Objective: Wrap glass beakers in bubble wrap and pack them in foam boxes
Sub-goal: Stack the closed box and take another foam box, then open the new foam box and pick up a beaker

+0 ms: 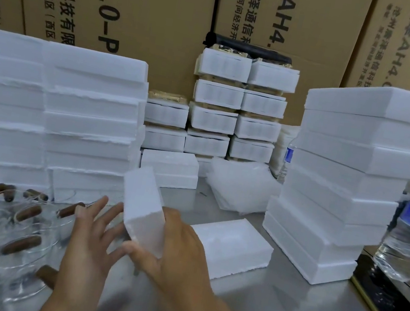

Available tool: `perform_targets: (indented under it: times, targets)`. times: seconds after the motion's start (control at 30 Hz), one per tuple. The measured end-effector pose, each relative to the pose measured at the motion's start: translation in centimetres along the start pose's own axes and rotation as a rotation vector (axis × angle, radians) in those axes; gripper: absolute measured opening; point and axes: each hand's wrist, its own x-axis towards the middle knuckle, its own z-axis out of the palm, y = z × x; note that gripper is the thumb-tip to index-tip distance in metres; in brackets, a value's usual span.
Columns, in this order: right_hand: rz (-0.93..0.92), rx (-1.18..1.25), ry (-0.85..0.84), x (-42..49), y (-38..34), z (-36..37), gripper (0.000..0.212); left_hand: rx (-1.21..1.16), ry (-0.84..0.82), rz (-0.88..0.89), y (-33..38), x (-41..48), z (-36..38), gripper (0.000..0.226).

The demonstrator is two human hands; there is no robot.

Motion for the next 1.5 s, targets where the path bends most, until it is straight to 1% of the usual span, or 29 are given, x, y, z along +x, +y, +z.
perform_targets:
  times: [0.1, 0.17, 0.23, 0.33, 0.4, 0.47, 0.5, 0.53, 0.6, 0.63, 0.67, 0.7, 0.77, 0.83, 0.87, 0.93, 0.97, 1.03, 1.07, 1.1, 1.17, 1.2, 1.23, 1.27, 1.3, 1.37, 1.43, 1.5]
  targets:
    - [-0.032, 0.023, -0.092, 0.4, 0.0, 0.1, 0.063, -0.058, 0.007, 0.03, 0.7, 0.2, -0.4, 0.055]
    - [-0.109, -0.006, -0.169, 0.5, 0.0, -0.1, 0.066, -0.025, 0.028, 0.077, 1.0, 0.0, -0.5, 0.051]
    - [-0.194, -0.054, -0.239, 0.3, 0.0, -0.4, 0.068, -0.012, 0.044, 0.089, 1.1, -0.2, -0.6, 0.047]
    - [-0.26, -0.097, -0.285, 0.2, 0.1, -1.0, 0.057, 0.015, -0.018, -0.022, 1.3, -0.2, -0.7, 0.04]
    - [-0.253, -0.102, -0.327, 0.0, 0.3, -1.4, 0.054, 0.062, -0.063, -0.106, 1.4, -0.1, -0.7, 0.046]
    - [-0.19, -0.028, -0.356, -0.5, 0.9, -1.9, 0.054, 0.083, -0.085, -0.153, 1.4, 0.1, -0.8, 0.052]
    - [-0.126, 0.038, -0.358, -0.9, 1.4, -2.2, 0.053, 0.076, -0.086, -0.174, 1.4, 0.2, -0.9, 0.051]
    - [-0.044, 0.117, -0.328, -1.1, 2.0, -2.6, 0.05, 0.066, -0.072, -0.188, 1.3, 0.3, -1.0, 0.048]
    - [0.088, 0.215, -0.177, -1.5, 4.0, -3.6, 0.037, 0.075, 0.005, -0.196, 1.0, 0.5, -1.4, 0.033]
    - [0.127, 0.176, -0.102, -1.6, 5.3, -4.5, 0.031, 0.097, 0.043, -0.198, 0.8, 0.7, -1.5, 0.029]
    - [0.159, 0.081, -0.066, -1.6, 6.7, -5.4, 0.032, 0.127, 0.061, -0.195, 0.7, 0.8, -1.5, 0.029]
    - [0.189, -0.048, -0.084, -1.8, 8.1, -6.4, 0.038, 0.18, 0.072, -0.183, 0.5, 0.8, -1.5, 0.032]
    - [0.278, -0.267, -0.21, -2.4, 10.7, -7.8, 0.049, 0.393, 0.079, -0.11, 0.2, 0.6, -1.6, 0.042]
    - [0.331, -0.347, -0.314, -3.2, 12.4, -8.3, 0.048, 0.602, 0.06, 0.008, 0.0, 0.3, -1.6, 0.05]
    - [0.332, -0.36, -0.333, -3.5, 12.8, -8.3, 0.045, 0.675, 0.056, 0.061, 0.0, 0.2, -1.5, 0.053]
    - [0.307, -0.385, -0.305, -3.8, 13.0, -8.0, 0.039, 0.781, 0.055, 0.139, -0.1, -0.2, -1.1, 0.055]
    - [0.293, -0.404, -0.276, -3.8, 13.0, -7.9, 0.038, 0.826, 0.048, 0.187, -0.2, -0.4, -0.9, 0.052]
    - [0.269, -0.455, -0.233, -3.9, 12.8, -7.7, 0.035, 0.92, -0.009, 0.346, -0.6, -0.7, -0.8, 0.043]
    - [0.257, -0.479, -0.221, -4.0, 12.7, -7.7, 0.034, 0.967, -0.068, 0.444, -0.8, -1.1, -0.7, 0.037]
    - [0.248, -0.499, -0.215, -4.0, 12.5, -7.6, 0.034, 1.031, -0.146, 0.524, -1.1, -1.6, -0.6, 0.031]
    - [0.229, -0.525, -0.202, -4.0, 12.0, -7.4, 0.033, 1.22, -0.355, 0.655, -1.5, -2.4, -0.2, 0.015]
    - [0.221, -0.536, -0.197, -4.0, 11.8, -7.3, 0.033, 1.339, -0.467, 0.713, -1.8, -2.7, 0.0, 0.013]
    - [0.213, -0.551, -0.194, -3.9, 11.7, -7.2, 0.032, 1.439, -0.573, 0.68, -2.0, -3.0, 0.2, 0.02]
    - [0.209, -0.566, -0.197, -3.9, 11.5, -7.2, 0.031, 1.48, -0.6, 0.635, -2.0, -3.0, 0.2, 0.027]
    - [0.21, -0.571, -0.2, -3.8, 11.5, -7.1, 0.03, 1.482, -0.593, 0.615, -2.4, -2.8, -0.2, 0.031]
    - [0.214, -0.534, -0.194, -3.6, 11.6, -7.1, 0.028, 1.518, -0.572, 0.617, -2.3, -2.6, -0.2, 0.031]
    - [0.226, -0.448, -0.15, -3.2, 11.6, -7.1, 0.026, 1.5, -0.604, 0.57, -1.7, -2.7, 0.4, 0.027]
    - [0.249, -0.373, -0.083, -2.4, 11.8, -7.0, 0.023, 1.524, -0.609, 0.606, -1.4, -2.7, 0.8, 0.027]
